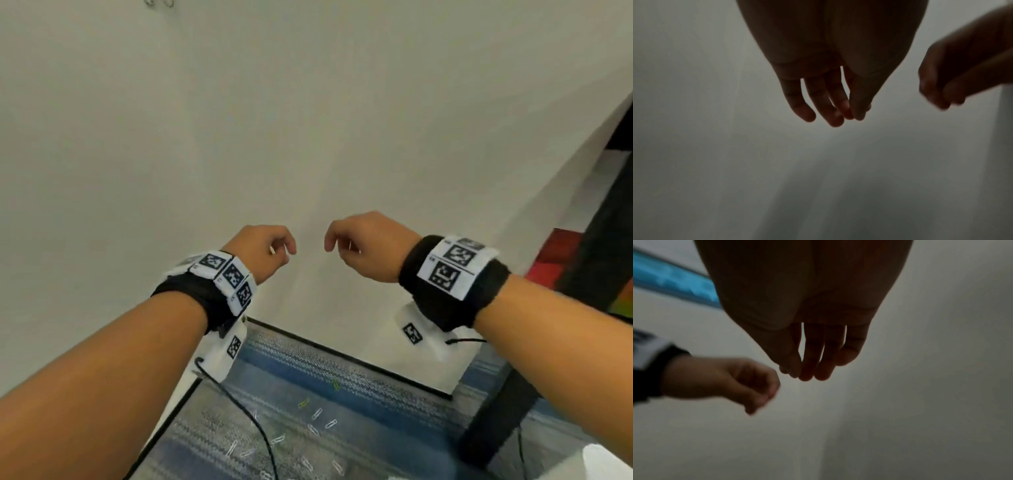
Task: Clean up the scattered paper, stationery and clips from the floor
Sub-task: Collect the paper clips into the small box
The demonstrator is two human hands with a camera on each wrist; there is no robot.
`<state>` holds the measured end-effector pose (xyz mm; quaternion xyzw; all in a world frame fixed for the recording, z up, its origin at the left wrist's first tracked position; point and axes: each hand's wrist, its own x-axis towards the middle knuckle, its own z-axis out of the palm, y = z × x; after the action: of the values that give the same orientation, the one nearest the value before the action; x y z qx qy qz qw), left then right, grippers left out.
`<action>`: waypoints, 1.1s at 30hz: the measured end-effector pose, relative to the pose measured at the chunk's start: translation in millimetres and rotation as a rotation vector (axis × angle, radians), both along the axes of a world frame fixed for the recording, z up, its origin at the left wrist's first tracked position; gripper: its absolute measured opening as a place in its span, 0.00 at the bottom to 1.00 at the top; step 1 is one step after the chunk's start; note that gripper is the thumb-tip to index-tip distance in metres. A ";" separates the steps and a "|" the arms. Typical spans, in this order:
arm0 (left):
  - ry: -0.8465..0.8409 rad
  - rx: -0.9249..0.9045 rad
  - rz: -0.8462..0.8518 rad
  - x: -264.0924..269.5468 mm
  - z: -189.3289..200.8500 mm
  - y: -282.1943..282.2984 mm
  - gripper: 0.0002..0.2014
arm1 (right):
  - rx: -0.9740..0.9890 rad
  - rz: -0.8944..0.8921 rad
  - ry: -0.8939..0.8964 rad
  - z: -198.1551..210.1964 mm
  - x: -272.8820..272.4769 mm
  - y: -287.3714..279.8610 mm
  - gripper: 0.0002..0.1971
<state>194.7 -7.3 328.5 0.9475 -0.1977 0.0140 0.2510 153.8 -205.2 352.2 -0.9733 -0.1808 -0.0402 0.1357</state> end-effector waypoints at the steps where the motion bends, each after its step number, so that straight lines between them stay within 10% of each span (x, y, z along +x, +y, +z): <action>1: 0.028 -0.002 0.011 0.8 -22.8 6.6 0.06 | -0.028 -0.024 0.074 -31.2 9.2 5.8 0.15; 15: 0.516 0.400 -0.088 -32.3 -332.8 72.5 0.11 | -0.275 -0.121 0.750 -374.8 -5.4 46.6 0.14; 26: 0.579 0.417 -0.106 -58.7 -439.3 82.8 0.09 | -0.277 0.069 0.935 -466.6 -10.8 48.9 0.17; 33: 0.564 0.384 -0.211 -83.3 -464.2 59.6 0.15 | -0.087 0.028 0.621 -496.8 -49.5 32.2 0.17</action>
<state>111.4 52.3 -135.7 0.9184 -0.2163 -0.3113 0.1132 104.4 -173.0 -144.6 -0.9413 -0.1456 0.2689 0.1431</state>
